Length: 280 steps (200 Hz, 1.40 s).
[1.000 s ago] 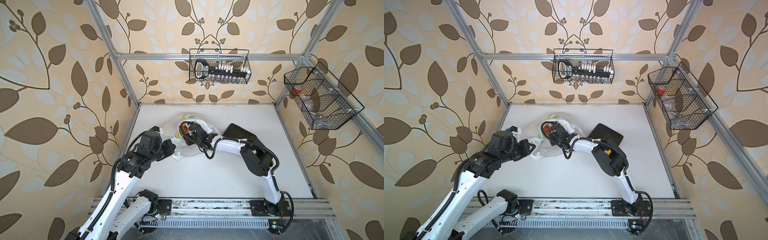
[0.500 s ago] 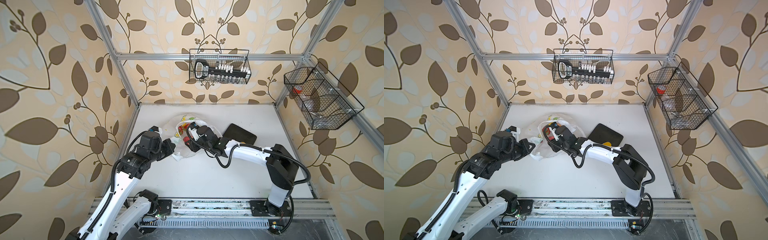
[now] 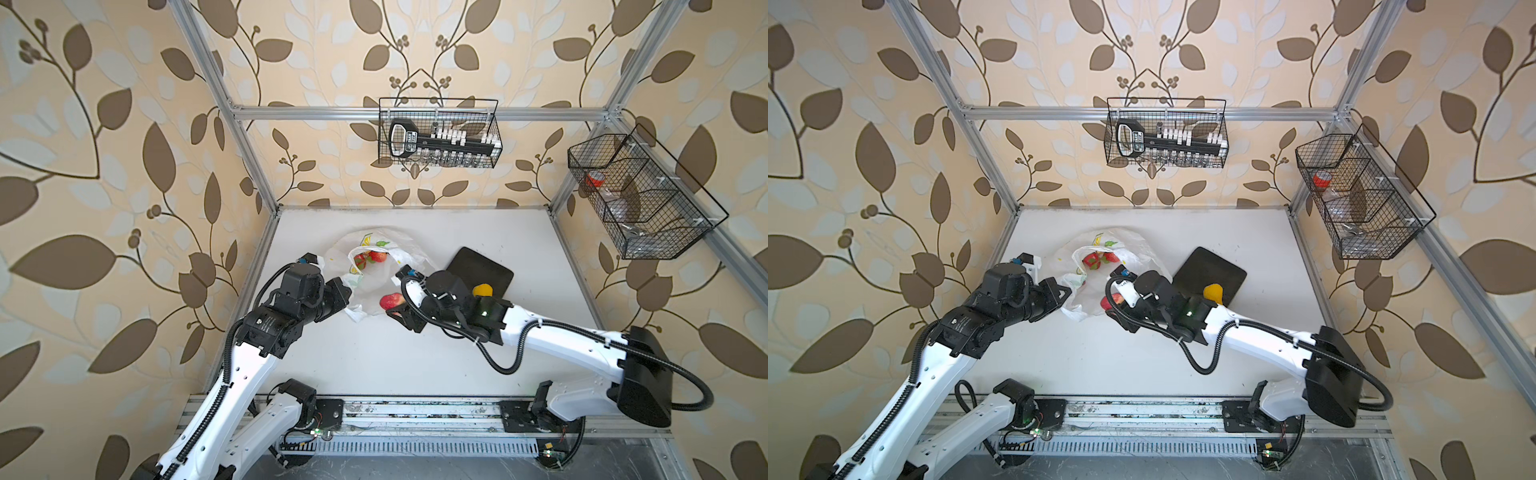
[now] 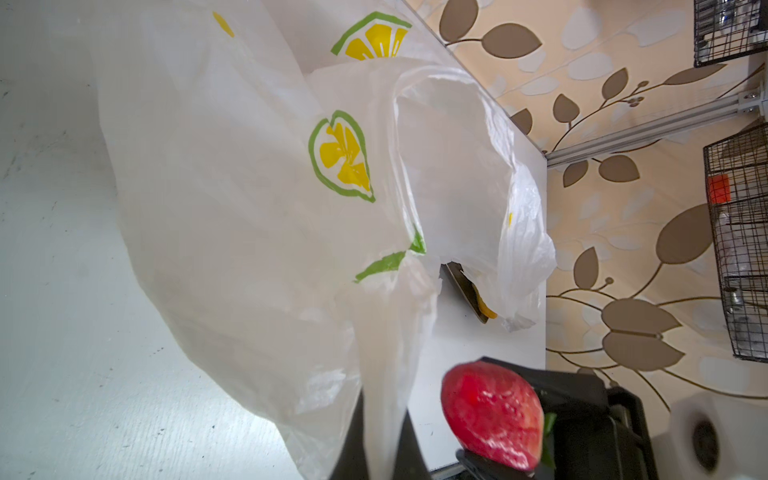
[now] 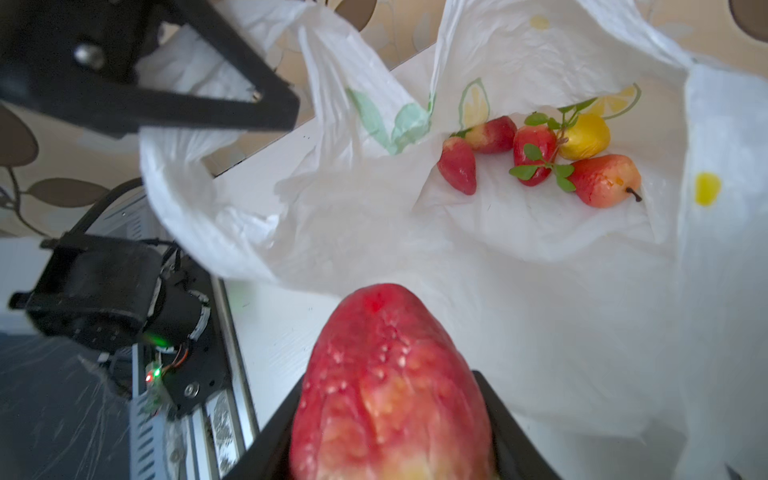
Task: Take the fake fruits out of the plastic bag
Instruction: 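Lift the red fruit out of the bag and carry it over the black mat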
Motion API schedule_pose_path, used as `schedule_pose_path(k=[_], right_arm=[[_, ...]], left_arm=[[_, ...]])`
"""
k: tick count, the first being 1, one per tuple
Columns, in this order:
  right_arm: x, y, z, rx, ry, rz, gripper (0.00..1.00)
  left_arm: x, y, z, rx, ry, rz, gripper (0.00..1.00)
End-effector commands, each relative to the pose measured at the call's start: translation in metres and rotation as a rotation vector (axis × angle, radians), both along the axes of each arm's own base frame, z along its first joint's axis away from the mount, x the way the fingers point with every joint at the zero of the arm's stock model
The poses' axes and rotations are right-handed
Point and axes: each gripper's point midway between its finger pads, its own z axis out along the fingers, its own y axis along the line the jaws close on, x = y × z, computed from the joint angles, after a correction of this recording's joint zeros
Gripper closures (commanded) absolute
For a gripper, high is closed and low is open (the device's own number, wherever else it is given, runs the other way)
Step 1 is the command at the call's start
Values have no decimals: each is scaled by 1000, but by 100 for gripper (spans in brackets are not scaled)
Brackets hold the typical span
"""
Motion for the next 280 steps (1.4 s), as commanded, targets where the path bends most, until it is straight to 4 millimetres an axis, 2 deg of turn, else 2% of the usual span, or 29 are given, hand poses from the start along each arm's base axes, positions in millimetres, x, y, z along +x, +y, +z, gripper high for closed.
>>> schedule_pose_path(k=[1,21,51,96,128,144,159,176,217,280], right_arm=[[-20,-19,-1,10,-7,40,61],[-24,-45,5,28,-26,-34,61],[-15,-89,5,26,-1,-208,62],[34,-169,3,32,10,-552,62],[77,-241,-24,-43,88,-817,63],[91,-277,-45,-111,140,-942,63],[99,-299,-56,-153,155,-1016,63],[110,-315,-66,-143,166,-1067,63],[125,-338,-111,-85,308,-1109,62],[139,-336,-152,-61,411,-1052,60]], left_arm=[[4,2,7,-5,-43,18,100],[3,1,7,-5,-41,14,100],[2,4,8,1,-43,25,100],[0,5,7,-1,-40,31,100],[-1,4,8,4,-37,19,100],[-2,4,9,8,-39,14,100],[-2,4,10,11,-43,10,100],[-1,4,12,11,-48,9,100],[2,2,14,14,-54,1,100],[1,3,14,18,-53,1,100]])
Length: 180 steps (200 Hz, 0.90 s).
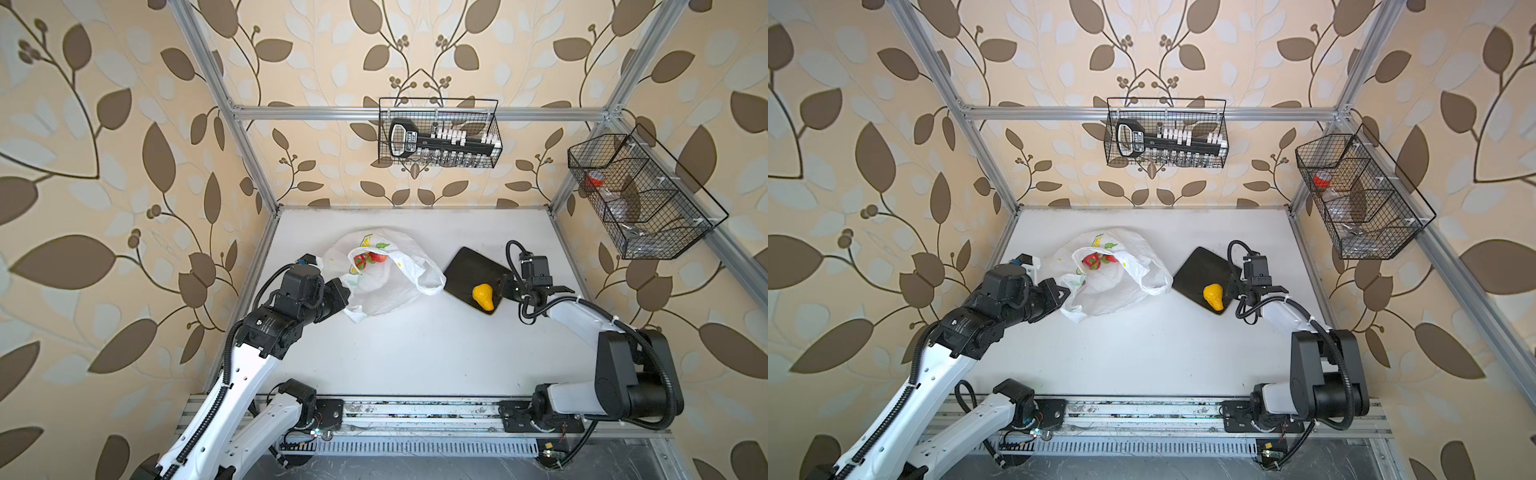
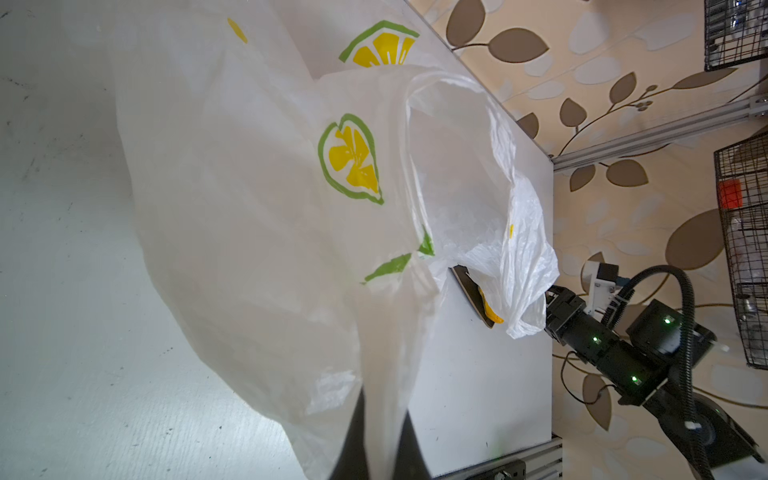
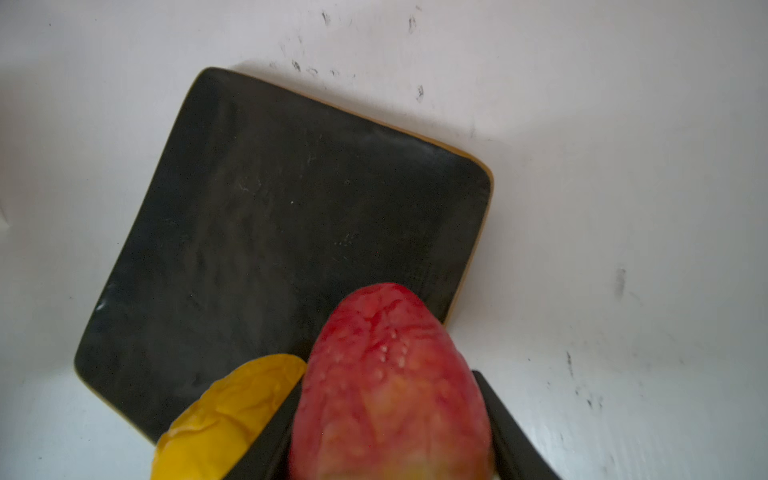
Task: Take the fake fruits out of the plastic bag
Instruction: 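Lift the red fruit out of the bag and carry it over the black mat, then open the right gripper to drop the red fruit onto the black mat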
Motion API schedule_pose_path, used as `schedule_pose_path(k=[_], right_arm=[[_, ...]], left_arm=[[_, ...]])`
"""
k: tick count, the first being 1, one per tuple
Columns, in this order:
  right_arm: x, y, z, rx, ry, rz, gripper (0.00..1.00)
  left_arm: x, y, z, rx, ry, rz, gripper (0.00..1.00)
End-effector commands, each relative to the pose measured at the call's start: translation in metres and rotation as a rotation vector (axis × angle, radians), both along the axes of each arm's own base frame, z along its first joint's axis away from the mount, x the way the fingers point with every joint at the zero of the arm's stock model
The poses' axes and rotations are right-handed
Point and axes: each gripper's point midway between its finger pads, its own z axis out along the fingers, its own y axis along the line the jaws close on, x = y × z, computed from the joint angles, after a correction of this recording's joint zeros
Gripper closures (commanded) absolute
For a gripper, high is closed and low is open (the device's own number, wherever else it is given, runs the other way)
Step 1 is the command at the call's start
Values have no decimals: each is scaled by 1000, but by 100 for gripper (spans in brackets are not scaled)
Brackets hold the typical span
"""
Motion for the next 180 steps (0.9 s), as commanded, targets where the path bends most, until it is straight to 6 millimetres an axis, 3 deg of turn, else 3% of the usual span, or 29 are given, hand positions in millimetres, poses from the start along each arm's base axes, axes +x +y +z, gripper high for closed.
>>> schedule_pose_path(k=[1,44,91,126,180], right_arm=[[8,7,-6,56,-14,39,60],[11,3,-21,91,15,29,56],[14,-1,-23,109,12,12,38],[17,-8,-8,91,-23,-7,30],[21,-12,31,81,-108,-15,25]], left_arm=[[1,-1,16,5,-51,-14,100],[1,-1,15,5,-50,-13,100],[0,0,15,7,-51,-12,100],[0,-1,16,2,-52,-18,100],[1,-3,15,-3,-52,-26,100]])
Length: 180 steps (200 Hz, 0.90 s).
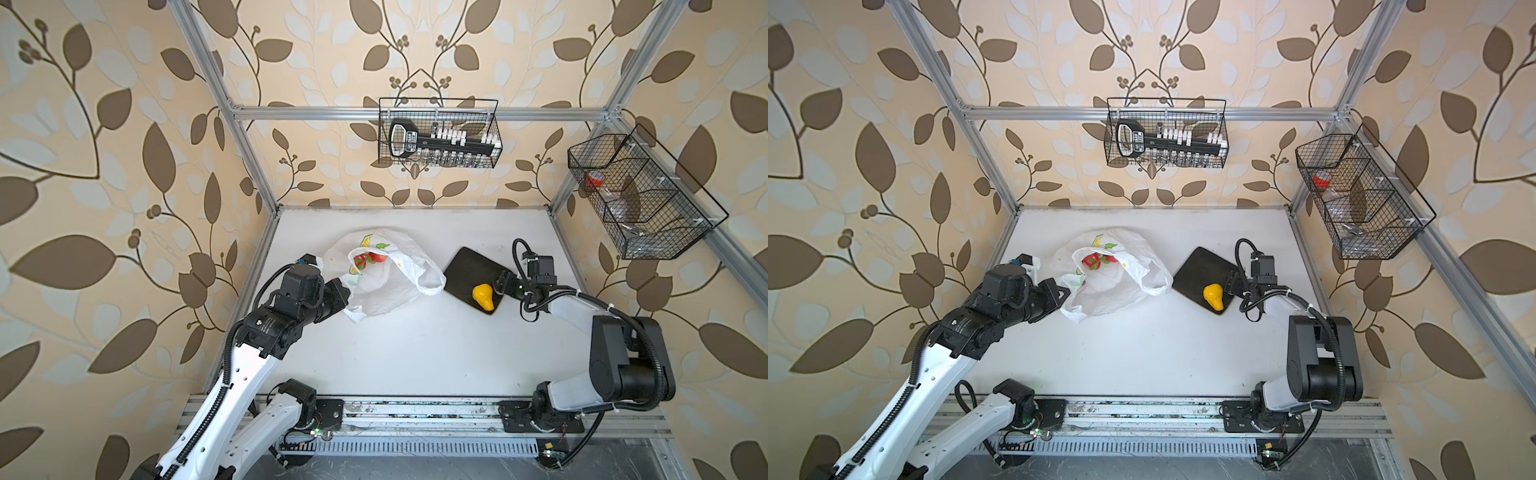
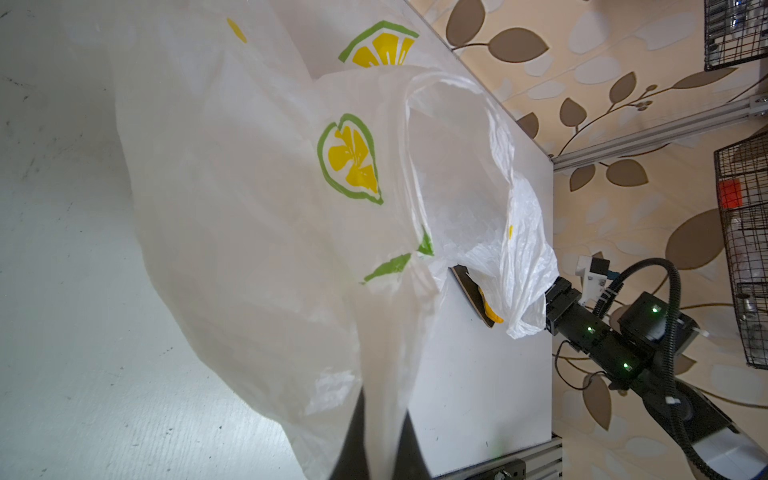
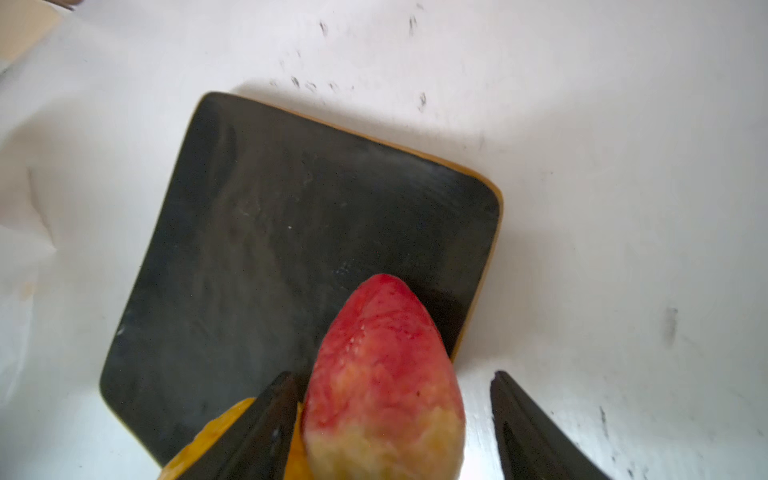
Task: Take the fake fruits out of the plastic bag
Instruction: 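Open the right gripper to drop the red fruit onto the black mat, then move the right gripper back into the bag above the remaining fruits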
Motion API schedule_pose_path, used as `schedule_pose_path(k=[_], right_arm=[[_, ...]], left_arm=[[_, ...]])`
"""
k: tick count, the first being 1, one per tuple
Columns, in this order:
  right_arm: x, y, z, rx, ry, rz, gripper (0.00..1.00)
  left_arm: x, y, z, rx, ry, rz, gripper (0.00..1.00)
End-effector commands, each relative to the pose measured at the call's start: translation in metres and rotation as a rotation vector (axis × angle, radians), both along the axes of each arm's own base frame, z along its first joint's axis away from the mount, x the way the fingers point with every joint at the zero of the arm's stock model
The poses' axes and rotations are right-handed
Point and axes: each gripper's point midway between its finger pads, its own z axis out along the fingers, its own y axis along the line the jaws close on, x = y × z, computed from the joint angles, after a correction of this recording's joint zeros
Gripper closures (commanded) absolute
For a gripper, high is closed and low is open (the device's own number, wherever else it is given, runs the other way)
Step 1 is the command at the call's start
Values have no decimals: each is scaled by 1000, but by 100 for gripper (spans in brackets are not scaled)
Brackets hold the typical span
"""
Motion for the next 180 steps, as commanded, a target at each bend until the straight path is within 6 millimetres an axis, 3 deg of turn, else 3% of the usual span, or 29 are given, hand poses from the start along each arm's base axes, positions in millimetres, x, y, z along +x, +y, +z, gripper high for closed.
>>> schedule_pose_path(k=[1,26,51,81,109,130,157,180], right_arm=[[7,-4,28,-12,-57,-12,25],[6,-6,47,-18,-94,-22,26],[7,-4,87,-10,-178,-20,30],[5,31,145,2,-321,91,32],[-10,102,197,11,-463,284,34],[-33,167,221,30,-559,445,35],[-68,248,230,48,-623,638,36],[-93,311,217,33,-630,781,37]], left_arm=[[1,-3,15,-3,-52,-26,100],[1,-3,15,-2,-51,-28,100],[1,-4,16,-4,-52,-28,100],[1,-4,14,-7,-46,-31,100],[-1,-4,11,-3,-35,-32,100],[-3,-2,8,2,-26,-23,100],[-5,1,5,11,-11,-10,100],[-7,2,3,18,3,-10,100]])
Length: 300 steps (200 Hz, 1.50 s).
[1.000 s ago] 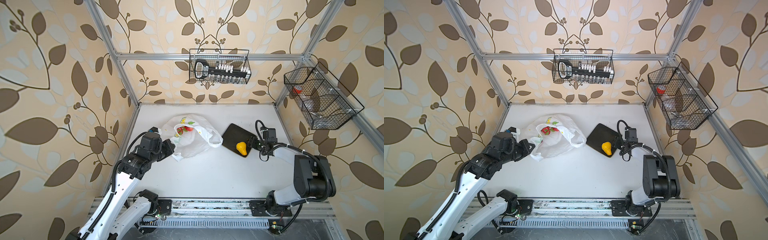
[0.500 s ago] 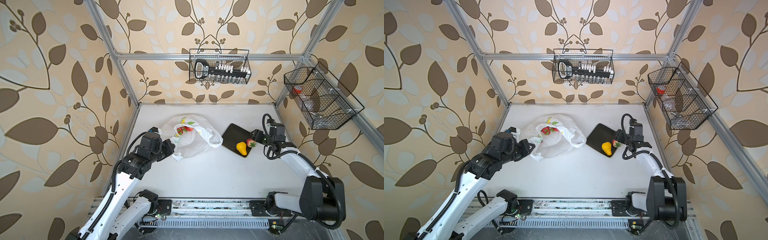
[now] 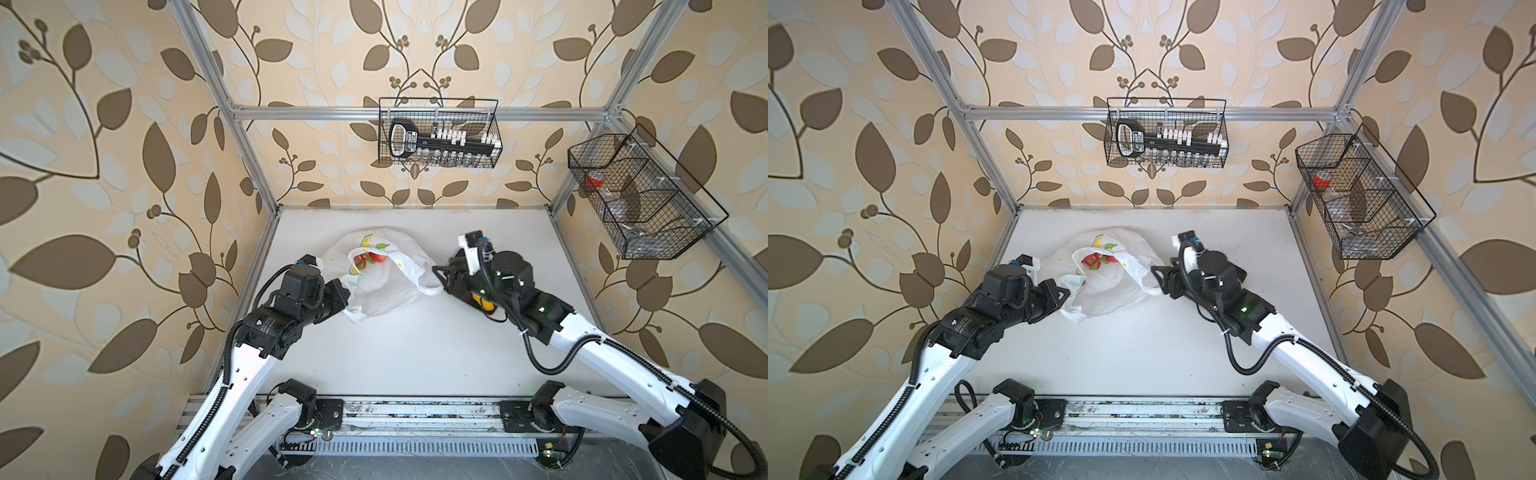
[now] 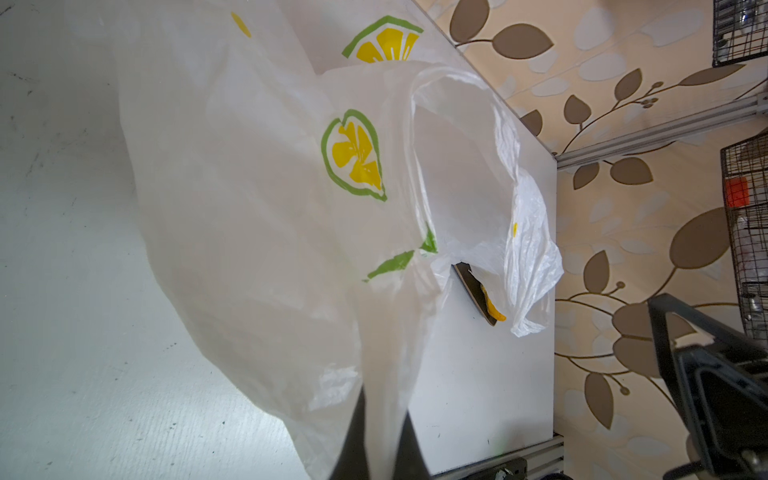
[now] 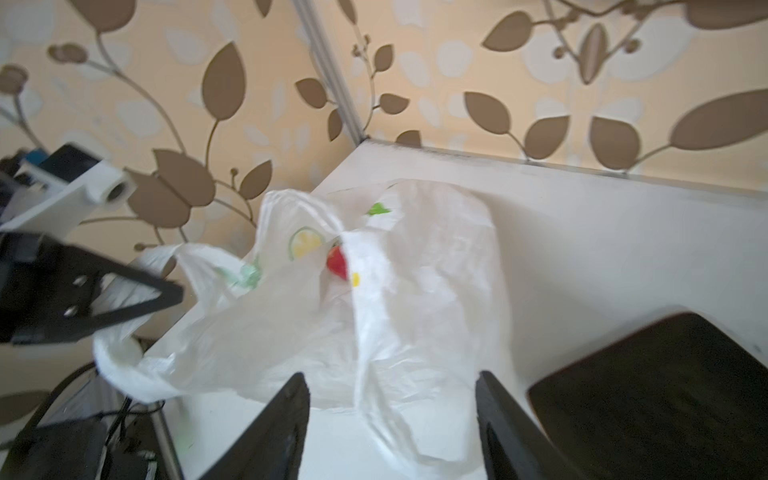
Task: Take the fake fruits out of the plastic bag
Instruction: 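Move the right gripper back into the bag above the remaining fruits, then lower the right gripper and pinch the leafy stem of the yellow lemon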
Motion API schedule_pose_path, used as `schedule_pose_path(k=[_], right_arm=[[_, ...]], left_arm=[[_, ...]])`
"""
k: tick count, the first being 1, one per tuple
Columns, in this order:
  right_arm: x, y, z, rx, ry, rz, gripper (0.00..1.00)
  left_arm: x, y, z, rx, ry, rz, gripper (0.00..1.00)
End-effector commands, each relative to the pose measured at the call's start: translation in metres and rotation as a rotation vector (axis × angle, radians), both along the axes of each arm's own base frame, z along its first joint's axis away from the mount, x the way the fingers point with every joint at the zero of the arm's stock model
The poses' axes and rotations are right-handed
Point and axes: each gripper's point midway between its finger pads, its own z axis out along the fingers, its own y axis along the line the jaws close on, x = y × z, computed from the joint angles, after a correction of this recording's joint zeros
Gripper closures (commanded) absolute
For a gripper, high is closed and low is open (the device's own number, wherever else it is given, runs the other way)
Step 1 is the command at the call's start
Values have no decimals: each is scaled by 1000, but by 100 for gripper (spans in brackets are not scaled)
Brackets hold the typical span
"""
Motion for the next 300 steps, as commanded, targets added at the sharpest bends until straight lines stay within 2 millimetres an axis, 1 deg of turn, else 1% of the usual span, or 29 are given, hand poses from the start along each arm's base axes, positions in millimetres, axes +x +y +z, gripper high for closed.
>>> schedule_pose_path(k=[1,15,26,37,39,52,64,68,89,93,94,111,132,151,165,213,232,254,300], right_arm=[[-9,44,3,-39,-79,50,37],[-15,74,-10,-71,-74,99,38],[-15,95,-21,-93,-75,114,41],[-11,114,-33,-108,-64,122,44],[-11,116,-32,-104,-65,121,44],[-2,136,-50,-109,-42,119,46],[9,147,-68,-111,-2,79,47],[14,150,-71,-105,10,59,48],[40,161,-98,-117,67,-56,48],[46,162,-103,-119,78,-79,48],[47,162,-101,-117,78,-83,48],[69,165,-120,-99,126,-152,48],[98,163,-138,-70,167,-224,48],[122,162,-149,-28,197,-262,47],[136,162,-153,1,204,-280,45],[166,176,-160,102,206,-286,38],[178,180,-164,118,205,-305,38],[192,179,-174,135,211,-342,38],[211,182,-186,172,179,-375,38]], left_arm=[[-4,1,6,12,-13,-11,100],[-6,2,5,19,-6,-14,100],[-8,4,5,26,0,-10,100],[-10,5,5,33,3,-6,100],[-10,6,4,36,5,-4,100],[-11,11,4,50,13,17,100],[-12,15,4,62,18,38,100],[-12,16,5,65,19,45,100],[-13,20,4,73,30,68,100],[-13,21,4,74,32,72,100],[-13,21,4,73,33,73,100],[-14,23,4,76,40,85,100],[-15,25,5,88,46,92,100],[-15,25,5,90,50,88,100],[-15,24,6,93,50,83,100],[-10,22,8,111,51,66,100],[-9,21,10,116,49,58,100],[-8,20,11,121,50,44,100],[-9,16,11,125,61,16,100]])
